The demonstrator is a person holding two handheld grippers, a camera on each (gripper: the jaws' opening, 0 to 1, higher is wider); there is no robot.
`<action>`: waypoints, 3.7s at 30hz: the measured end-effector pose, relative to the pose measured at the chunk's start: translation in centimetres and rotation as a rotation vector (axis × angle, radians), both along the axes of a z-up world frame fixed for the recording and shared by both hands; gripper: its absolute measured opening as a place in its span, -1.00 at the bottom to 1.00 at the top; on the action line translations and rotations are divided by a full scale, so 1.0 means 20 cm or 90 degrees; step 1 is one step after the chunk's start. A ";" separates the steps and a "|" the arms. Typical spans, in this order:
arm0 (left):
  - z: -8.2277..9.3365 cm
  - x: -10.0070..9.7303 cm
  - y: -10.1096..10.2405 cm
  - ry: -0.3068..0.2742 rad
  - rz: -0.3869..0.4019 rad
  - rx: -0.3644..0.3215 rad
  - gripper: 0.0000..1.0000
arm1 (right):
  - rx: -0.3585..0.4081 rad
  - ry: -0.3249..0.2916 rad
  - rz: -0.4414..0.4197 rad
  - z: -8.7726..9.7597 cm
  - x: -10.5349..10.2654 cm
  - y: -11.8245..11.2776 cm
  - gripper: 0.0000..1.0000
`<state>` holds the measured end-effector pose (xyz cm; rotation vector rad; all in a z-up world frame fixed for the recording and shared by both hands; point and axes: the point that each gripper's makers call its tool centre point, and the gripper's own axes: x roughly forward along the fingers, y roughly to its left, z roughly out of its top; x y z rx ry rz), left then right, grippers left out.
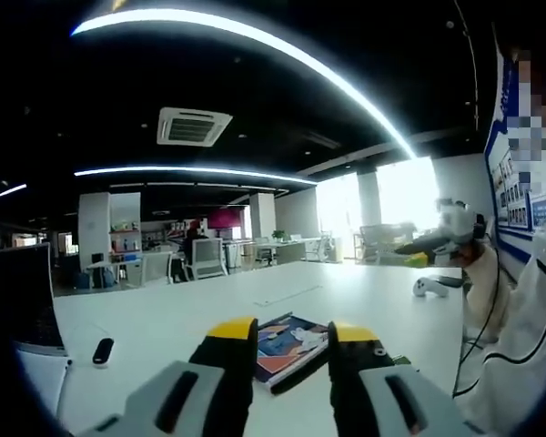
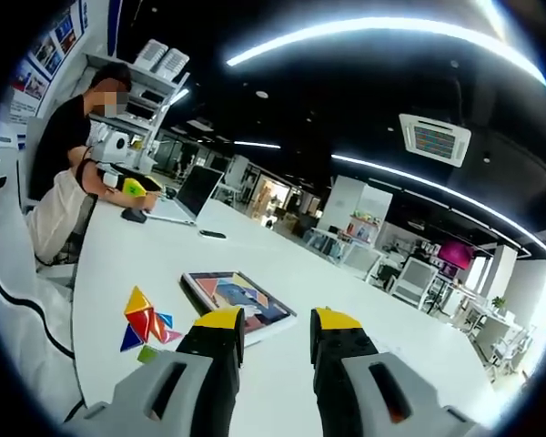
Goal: Pick up the tangram pieces one by one and place each piece onto its matching region on the pattern sheet, fitting the shapes together until the outline on the sheet is completely filled by the tangram pieces
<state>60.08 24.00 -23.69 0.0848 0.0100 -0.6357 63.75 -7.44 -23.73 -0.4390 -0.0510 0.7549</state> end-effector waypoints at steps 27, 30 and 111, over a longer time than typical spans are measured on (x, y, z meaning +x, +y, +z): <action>-0.01 0.02 -0.02 0.003 -0.028 -0.002 -0.35 | 0.029 0.046 -0.003 -0.03 0.00 -0.03 -0.40; -0.01 0.02 -0.01 0.003 -0.023 -0.002 -0.36 | 0.016 0.050 -0.001 -0.04 0.01 -0.03 -0.40; -0.03 0.00 0.07 0.005 -0.023 0.021 -0.38 | -0.690 0.329 0.439 -0.87 -0.33 1.03 -0.40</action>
